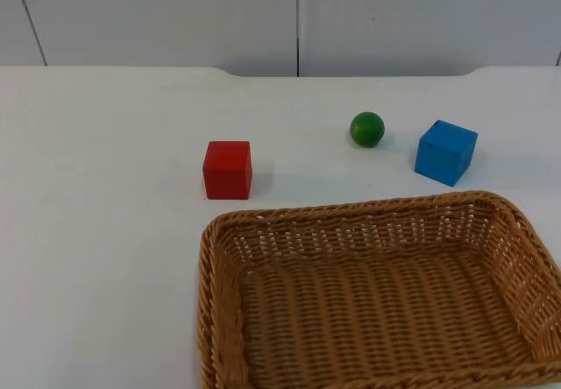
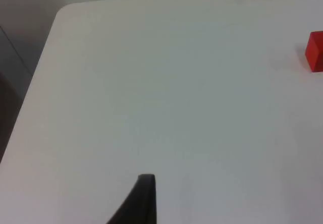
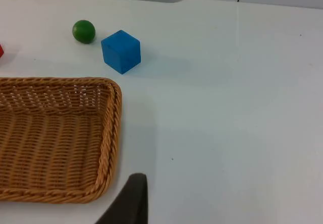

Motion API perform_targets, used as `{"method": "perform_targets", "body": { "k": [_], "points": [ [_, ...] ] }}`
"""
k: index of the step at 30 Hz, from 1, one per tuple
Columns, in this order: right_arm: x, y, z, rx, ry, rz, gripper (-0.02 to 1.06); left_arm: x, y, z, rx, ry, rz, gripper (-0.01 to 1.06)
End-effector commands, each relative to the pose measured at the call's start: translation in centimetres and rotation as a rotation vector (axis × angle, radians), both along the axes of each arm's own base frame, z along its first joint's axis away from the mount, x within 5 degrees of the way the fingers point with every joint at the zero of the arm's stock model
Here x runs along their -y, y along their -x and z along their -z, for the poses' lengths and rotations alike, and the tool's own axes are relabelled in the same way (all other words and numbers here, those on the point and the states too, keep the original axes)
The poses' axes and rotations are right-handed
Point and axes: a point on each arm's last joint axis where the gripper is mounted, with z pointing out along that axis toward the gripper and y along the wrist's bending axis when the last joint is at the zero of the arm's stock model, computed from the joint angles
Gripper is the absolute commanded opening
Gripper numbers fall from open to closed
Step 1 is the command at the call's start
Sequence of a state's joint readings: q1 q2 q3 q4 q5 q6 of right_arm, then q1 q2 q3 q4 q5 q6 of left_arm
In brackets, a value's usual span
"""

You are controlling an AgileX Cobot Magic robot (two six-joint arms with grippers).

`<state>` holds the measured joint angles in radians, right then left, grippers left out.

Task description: Place all geometric objects except the red cube into the basket.

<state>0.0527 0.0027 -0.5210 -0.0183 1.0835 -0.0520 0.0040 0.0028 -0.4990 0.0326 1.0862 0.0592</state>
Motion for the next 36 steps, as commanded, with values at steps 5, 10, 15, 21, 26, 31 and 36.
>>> {"method": "perform_targets", "body": {
  "k": [5, 10, 15, 21, 26, 31, 36],
  "points": [
    [0.0, 0.0, 0.0, 0.007, 0.004, 0.001, 1.04, -0.3, -0.1, 0.0, 0.013, -0.010, -0.024, 1.04],
    [0.0, -0.2, -0.1, 0.010, -0.003, 0.004, 1.04, -0.2, -0.3, -0.5, 0.023, 0.027, -0.038, 1.04],
    [0.4, -3.0, -3.2, 0.055, -0.024, 0.073, 1.04, -0.3, -2.4, -4.6, 0.077, 0.086, -0.073, 1.04],
    [0.3, -7.6, -7.2, 0.058, -0.009, 0.089, 1.04, -0.4, -7.3, -9.0, 0.113, 0.067, -0.078, 1.04],
    [-0.1, -12.5, -9.9, 0.058, -0.005, 0.075, 1.04, -0.4, -13.0, -11.1, 0.123, 0.043, -0.068, 1.04],
    [-0.5, -17.1, -10.9, 0.030, -0.004, 0.067, 1.04, -0.3, -18.1, -11.4, 0.140, 0.118, -0.084, 1.04],
    [-0.7, -19.8, -10.4, -0.002, -0.007, 0.065, 1.04, -0.3, -21.0, -10.7, 0.156, 0.163, -0.100, 1.04]
  ]
}}
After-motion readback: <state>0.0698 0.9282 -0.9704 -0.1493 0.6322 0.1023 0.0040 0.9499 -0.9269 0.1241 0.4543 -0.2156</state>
